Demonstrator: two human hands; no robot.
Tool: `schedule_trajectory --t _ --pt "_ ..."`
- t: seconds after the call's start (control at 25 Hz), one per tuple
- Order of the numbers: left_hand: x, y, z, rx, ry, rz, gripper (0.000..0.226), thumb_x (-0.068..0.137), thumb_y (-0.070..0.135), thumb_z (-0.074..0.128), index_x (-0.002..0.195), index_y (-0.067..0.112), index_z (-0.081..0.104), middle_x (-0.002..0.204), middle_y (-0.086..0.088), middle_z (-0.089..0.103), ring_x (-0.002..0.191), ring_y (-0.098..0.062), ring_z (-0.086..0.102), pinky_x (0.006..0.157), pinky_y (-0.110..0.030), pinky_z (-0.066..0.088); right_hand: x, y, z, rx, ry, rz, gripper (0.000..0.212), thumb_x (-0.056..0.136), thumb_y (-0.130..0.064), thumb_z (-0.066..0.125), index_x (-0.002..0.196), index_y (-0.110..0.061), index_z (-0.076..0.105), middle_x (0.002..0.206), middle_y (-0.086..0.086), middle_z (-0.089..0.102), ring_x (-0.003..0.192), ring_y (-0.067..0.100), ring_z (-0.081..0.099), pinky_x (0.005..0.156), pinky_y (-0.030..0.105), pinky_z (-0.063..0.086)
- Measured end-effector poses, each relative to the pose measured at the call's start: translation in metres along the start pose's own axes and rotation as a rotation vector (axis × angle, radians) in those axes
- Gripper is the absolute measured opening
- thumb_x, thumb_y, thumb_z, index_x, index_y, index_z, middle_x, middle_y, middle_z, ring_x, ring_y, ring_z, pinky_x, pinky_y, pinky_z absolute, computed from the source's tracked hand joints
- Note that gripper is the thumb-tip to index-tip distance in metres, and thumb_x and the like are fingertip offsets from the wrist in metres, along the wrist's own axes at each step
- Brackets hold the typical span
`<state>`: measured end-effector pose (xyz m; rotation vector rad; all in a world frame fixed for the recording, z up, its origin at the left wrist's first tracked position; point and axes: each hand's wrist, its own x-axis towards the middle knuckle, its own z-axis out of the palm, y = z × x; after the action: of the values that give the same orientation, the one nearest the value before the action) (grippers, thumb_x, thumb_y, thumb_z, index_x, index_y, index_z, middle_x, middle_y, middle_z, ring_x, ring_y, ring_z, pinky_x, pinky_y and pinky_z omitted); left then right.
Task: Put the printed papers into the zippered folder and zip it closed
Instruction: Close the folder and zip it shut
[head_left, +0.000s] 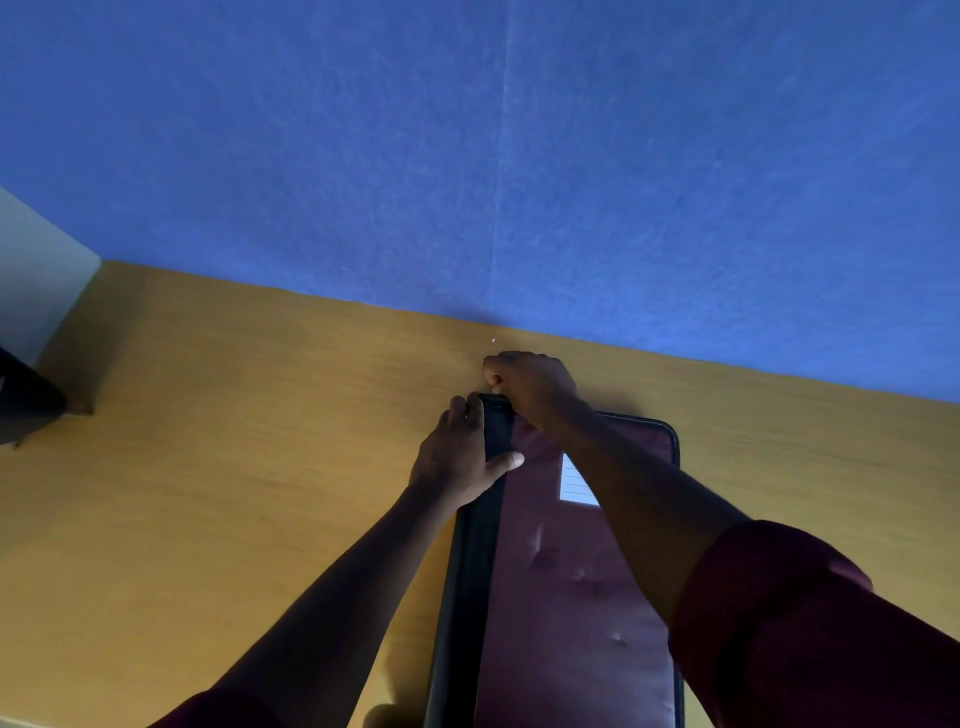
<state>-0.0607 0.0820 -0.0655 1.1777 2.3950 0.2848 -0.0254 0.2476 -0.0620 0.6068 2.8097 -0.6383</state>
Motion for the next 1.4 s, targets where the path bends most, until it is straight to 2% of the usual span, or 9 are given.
schedule_trajectory --t 0.12,0.28,0.44,0.56,0.64,0.76,0.88,1.08,1.4 --pt "-0.001 0.002 0.001 -0.001 0.019 0.004 0.101 0.085 0.068 0.056 0.153 0.005 0.016 0.142 -0.01 0.035 0.125 -0.024 0.045 0.089 -0.034 0.05 -0.001 -0.001 0.002 0.155 0.02 0.115 0.012 0.088 -0.032 0.049 0.081 -0.028 0.058 0.071 -0.013 0.055 0.062 0.0 0.055 0.047 0.019 0.034" --pt "-0.005 0.002 0.004 0.017 0.049 0.002 0.099 0.088 0.067 0.052 0.155 0.004 0.012 0.143 -0.01 0.032 0.126 -0.024 0.042 0.09 -0.034 0.05 -0.018 -0.001 -0.002 -0.017 0.072 0.089 0.011 0.087 -0.015 0.055 0.09 -0.025 0.057 0.085 -0.009 0.057 0.074 0.019 0.055 0.055 0.025 0.033" --pt "-0.019 0.014 0.017 0.099 0.178 0.015 0.084 0.097 0.053 0.046 0.156 0.005 0.011 0.149 -0.013 0.028 0.129 -0.027 0.039 0.102 -0.036 0.044 -0.047 0.012 0.007 -0.006 0.142 0.082 0.014 0.094 -0.016 0.051 0.103 -0.021 0.06 0.1 0.004 0.064 0.088 0.028 0.06 0.065 0.029 0.041" --pt "-0.034 0.024 0.028 0.099 0.187 0.034 0.073 0.101 0.041 0.041 0.157 0.008 0.007 0.162 -0.017 0.009 0.147 -0.033 0.019 0.116 -0.04 0.03 -0.084 0.029 0.018 -0.028 0.236 0.122 0.025 0.095 -0.019 0.054 0.119 -0.017 0.059 0.118 0.006 0.063 0.109 0.03 0.058 0.086 0.037 0.049" --pt "-0.046 0.032 0.036 0.091 0.164 0.033 0.072 0.103 0.04 0.038 0.158 0.01 0.003 0.165 -0.015 -0.004 0.152 -0.032 0.005 0.12 -0.041 0.023 -0.111 0.039 0.028 -0.152 0.272 0.163 0.04 0.094 -0.023 0.058 0.133 -0.014 0.053 0.136 0.008 0.056 0.128 0.029 0.049 0.105 0.043 0.039" --pt "-0.068 0.041 0.043 0.011 0.169 -0.094 0.075 0.102 0.043 0.041 0.158 0.01 0.003 0.165 -0.012 -0.003 0.149 -0.031 0.014 0.115 -0.039 0.032 -0.153 0.043 0.041 -0.073 0.322 0.365 0.056 0.092 -0.027 0.06 0.144 -0.011 0.044 0.153 0.009 0.042 0.144 0.03 0.033 0.116 0.048 0.026" --pt "-0.087 0.044 0.047 -0.003 0.171 -0.176 0.078 0.1 0.047 0.043 0.158 0.011 0.004 0.163 -0.013 0.005 0.14 -0.032 0.03 0.109 -0.041 0.038 -0.189 0.037 0.053 0.027 0.329 0.547 0.058 0.094 -0.031 0.055 0.146 -0.013 0.038 0.157 0.006 0.032 0.14 0.032 0.031 0.109 0.049 0.032" --pt "-0.121 0.049 0.054 0.001 0.147 -0.265 0.081 0.097 0.054 0.045 0.158 0.02 0.003 0.154 -0.014 0.023 0.128 -0.032 0.039 0.099 -0.045 0.044 -0.24 0.02 0.072 0.144 0.339 0.765 0.057 0.093 -0.038 0.056 0.14 -0.013 0.034 0.144 0.01 0.038 0.118 0.039 0.045 0.093 0.049 0.043" --pt "-0.147 0.046 0.05 -0.074 -0.022 -0.34 0.104 0.085 0.064 0.06 0.157 0.03 -0.008 0.146 -0.014 0.025 0.127 -0.036 0.036 0.093 -0.048 0.049 -0.272 0.019 0.079 0.363 0.328 0.8 0.065 0.092 -0.037 0.059 0.144 -0.016 0.026 0.135 0.018 0.041 0.12 0.043 0.043 0.093 0.055 0.046"
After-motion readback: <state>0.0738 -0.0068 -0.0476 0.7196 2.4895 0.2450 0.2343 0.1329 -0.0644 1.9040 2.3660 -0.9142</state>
